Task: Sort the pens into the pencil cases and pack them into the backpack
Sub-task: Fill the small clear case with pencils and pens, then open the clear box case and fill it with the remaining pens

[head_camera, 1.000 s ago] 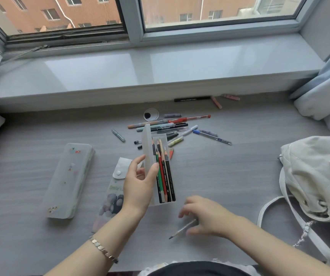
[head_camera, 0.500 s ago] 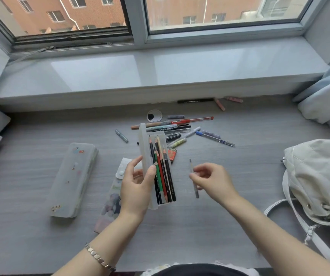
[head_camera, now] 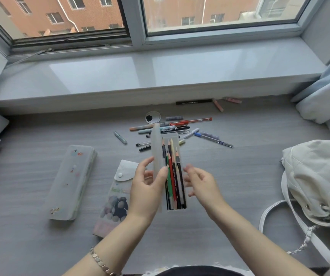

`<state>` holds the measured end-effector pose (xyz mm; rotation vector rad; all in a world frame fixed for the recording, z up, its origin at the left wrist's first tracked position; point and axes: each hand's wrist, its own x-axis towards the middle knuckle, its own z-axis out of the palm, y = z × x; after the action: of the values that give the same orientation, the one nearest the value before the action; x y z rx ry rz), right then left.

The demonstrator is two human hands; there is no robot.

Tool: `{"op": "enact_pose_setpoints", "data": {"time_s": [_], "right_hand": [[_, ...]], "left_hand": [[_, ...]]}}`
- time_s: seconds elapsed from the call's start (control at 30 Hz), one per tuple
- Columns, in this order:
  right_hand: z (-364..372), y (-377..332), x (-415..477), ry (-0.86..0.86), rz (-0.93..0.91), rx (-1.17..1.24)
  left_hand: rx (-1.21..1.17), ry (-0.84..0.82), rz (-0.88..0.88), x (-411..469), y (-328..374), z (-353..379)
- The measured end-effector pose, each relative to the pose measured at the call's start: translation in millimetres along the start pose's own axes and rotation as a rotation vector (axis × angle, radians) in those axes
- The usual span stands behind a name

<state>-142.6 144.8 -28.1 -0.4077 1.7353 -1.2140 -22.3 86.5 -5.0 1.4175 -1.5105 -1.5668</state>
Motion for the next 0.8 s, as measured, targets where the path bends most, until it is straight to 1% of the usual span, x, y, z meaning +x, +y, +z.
{"op": "enact_pose_setpoints", "data": {"time_s": [0.03, 0.07, 0.13, 0.17, 0.27, 0.33, 0.37, 0.43, 0.5, 0.57, 0.63, 0.67, 0.7, 0.8], "right_hand": [[-0.2, -2.7, -0.5, -0.045, 0.1, 0.113], [-0.6, -5.2, -2.4, -0.083, 0.156, 0.168], [-0.1, -5.8, -7.4, -0.145, 0.14, 0.119], [1.3, -3.9, -9.4, -0.156, 0.108, 0.086], [6.6, 2.2, -10.4, -0.119, 0.068, 0.074], [9.8, 2.7, -9.7, -0.079, 0.019, 0.029], [10.9, 2.4, -9.2, -0.075, -0.002, 0.009], [15.4, -2.0, -8.4, -0.131, -0.01, -0.029], [19.2, -7.4, -4.9, -0.182, 0.017, -0.051], [21.1, -11.7, 0.6, -0.191, 0.028, -0.075], [22.1, -12.2, 3.8, -0.196, 0.017, -0.099], [21.3, -10.3, 4.6, -0.196, 0.01, -0.107], [22.3, -8.6, 5.1, -0.204, 0.006, -0.121], [25.6, -3.5, 6.3, -0.245, 0.008, -0.195]], "left_hand": [[0.14, -0.018, 0.005, 0.5, -0.6, 1.0], [0.311, -0.037, 0.007, -0.4, -0.4, 2.5], [0.616, -0.048, 0.041, -4.8, -0.1, 7.0], [0.72, -0.051, 0.074, -7.3, -0.3, 9.4], [0.936, -0.077, 0.145, -13.2, -3.8, 13.4], [1.01, -0.084, 0.17, -14.6, -6.4, 12.0], [1.007, -0.079, 0.173, -13.9, -7.1, 10.6], [0.948, -0.056, 0.134, -10.5, -6.9, 4.2], [0.89, 0.018, 0.107, 0.1, -6.8, -9.1], [0.89, 0.142, 0.075, 17.5, -7.9, -31.8], [0.939, 0.241, 0.034, 34.6, -11.9, -61.4], [0.976, 0.262, 0.01, 41.4, -16.8, -74.5], [1.029, 0.269, -0.017, 46.1, -22.9, -87.5], [1.249, 0.222, -0.063, 50.7, -46.9, -109.4]]}}
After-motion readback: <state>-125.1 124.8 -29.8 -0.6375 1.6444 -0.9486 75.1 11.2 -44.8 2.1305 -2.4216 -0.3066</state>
